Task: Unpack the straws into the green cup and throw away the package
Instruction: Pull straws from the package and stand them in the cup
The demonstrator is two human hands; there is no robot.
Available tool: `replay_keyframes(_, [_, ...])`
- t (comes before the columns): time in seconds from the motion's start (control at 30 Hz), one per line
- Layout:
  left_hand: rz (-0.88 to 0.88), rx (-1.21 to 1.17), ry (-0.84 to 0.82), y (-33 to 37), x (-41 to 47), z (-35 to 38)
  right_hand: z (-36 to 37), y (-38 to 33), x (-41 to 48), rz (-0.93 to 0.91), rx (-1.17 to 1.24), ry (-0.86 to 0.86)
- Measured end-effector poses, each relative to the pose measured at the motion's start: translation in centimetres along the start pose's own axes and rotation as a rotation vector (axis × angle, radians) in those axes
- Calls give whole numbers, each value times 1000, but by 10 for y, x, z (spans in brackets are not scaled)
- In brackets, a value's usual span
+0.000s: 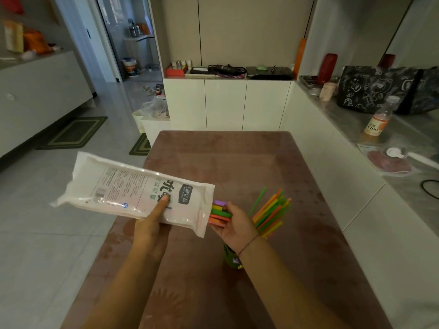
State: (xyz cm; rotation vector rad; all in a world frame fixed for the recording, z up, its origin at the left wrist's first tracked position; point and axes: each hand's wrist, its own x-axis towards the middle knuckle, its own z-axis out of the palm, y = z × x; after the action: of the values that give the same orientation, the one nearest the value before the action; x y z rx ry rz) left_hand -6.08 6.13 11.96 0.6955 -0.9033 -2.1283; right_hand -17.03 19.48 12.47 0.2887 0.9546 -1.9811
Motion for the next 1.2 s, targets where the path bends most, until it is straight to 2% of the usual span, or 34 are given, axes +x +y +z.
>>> replay_keyframes(0.07, [-66, -99, 38, -4, 2, -6, -1, -2, -2, -24, -96, -4])
replay_keyframes(0.2, [-142, -276, 119, -9, 2, -10, -1, -8, -8, -121, -593, -12])
replay_keyframes(0.27, [-157, -300, 129, -10, 1, -9, -3, -6, -11, -170, -719, -25])
replay_keyframes(0.57, [-226, -353, 162, -8, -6, -8, -12, -24, -15, -382, -714, -48])
replay_keyframes(0.7, [-237, -395, 216, -2, -2, -12, -15, -43, -19, -421, -476, -21])
replay_keyframes(0.87, [-279, -399, 214, -8, -5, -2, -10, -35, -24, -303, -200, -108])
replay_keyframes(0.97, [-293, -404, 180, -15, -7, 4, -5, -24, -25, -322, -247, -113])
replay_keyframes(1.1, [-285, -439, 100, -22, -9, 9, -3, -25, -26, -453, -488, -49])
replay_keyframes(1.2, [-292, -481, 44, -27, -12, 9, 2, -25, -32, -507, -662, -155])
